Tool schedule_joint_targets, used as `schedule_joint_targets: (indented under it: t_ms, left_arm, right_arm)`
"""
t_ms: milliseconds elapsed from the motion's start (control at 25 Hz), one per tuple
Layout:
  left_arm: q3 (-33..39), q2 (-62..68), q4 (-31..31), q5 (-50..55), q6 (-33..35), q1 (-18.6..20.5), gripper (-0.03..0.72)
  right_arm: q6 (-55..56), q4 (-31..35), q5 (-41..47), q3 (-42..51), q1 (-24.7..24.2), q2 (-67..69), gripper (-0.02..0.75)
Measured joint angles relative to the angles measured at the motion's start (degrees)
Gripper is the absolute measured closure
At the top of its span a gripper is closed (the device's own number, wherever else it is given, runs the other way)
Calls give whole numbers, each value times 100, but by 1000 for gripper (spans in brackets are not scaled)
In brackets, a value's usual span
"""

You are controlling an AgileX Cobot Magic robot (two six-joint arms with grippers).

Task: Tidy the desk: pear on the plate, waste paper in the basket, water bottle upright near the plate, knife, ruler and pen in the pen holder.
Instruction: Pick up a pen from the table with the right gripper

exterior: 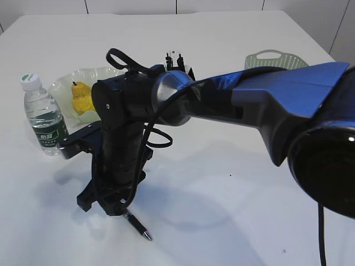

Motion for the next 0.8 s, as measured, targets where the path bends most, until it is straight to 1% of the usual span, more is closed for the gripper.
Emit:
schedule_joint_targets:
  t_ms: [520,800]
  left_arm:
    - [0,0,30,0,0,0,400]
    - [0,0,30,0,0,0,400]
  right_arm:
    - [-69,0,0,0,0,0,392]
    - [-52,-104,0,0,0,0,392]
